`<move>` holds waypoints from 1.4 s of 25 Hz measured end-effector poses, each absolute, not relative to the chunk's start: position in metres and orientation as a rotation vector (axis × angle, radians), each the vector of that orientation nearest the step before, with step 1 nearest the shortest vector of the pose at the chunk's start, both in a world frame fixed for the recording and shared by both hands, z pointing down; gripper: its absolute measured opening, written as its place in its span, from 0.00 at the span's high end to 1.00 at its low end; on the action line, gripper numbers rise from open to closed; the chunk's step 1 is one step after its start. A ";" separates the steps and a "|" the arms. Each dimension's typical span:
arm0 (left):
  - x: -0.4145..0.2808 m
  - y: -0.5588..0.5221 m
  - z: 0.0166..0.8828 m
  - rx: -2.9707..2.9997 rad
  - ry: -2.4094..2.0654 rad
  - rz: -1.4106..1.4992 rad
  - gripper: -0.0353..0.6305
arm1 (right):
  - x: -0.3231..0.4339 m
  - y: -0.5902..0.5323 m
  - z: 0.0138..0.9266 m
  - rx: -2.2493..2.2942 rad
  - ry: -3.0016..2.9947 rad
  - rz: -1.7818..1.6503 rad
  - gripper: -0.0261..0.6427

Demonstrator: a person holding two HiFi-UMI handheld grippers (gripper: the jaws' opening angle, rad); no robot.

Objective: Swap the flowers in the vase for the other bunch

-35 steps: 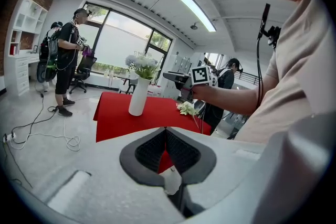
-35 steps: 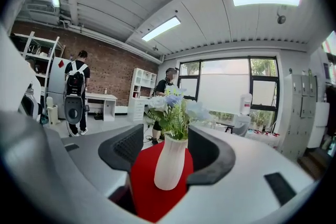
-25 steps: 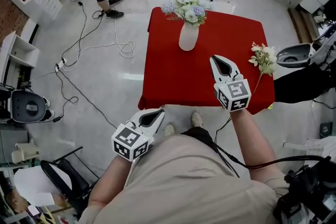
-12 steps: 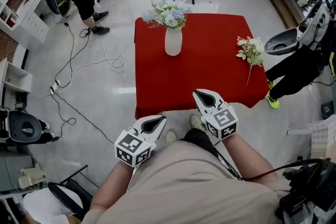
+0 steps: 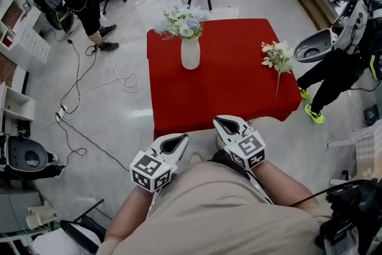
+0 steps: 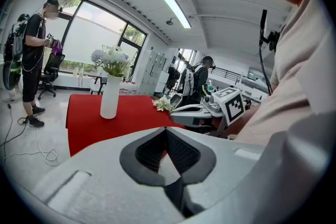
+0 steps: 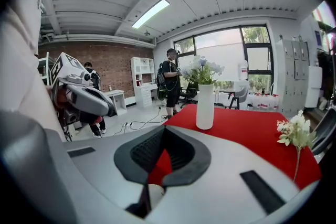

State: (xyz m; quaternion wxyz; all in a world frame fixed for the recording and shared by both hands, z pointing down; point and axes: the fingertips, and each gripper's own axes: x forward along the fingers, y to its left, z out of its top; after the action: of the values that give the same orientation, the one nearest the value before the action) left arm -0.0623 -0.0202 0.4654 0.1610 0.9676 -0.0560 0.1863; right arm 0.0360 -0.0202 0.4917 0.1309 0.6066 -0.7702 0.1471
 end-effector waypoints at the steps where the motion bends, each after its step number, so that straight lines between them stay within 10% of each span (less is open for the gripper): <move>1: -0.062 -0.020 0.465 2.766 -0.159 0.532 0.94 | 0.034 -0.019 0.492 1.759 -2.239 0.431 0.94; 35: -0.068 -0.013 0.470 2.760 -0.172 0.518 0.94 | 0.023 -0.014 0.497 1.730 -2.247 0.406 0.94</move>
State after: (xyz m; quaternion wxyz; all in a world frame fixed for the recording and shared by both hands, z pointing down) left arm -0.0675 -0.0134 0.4701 0.1633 0.9679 -0.0605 0.1815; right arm 0.0232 -0.0137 0.4969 0.1378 0.5982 -0.7768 0.1405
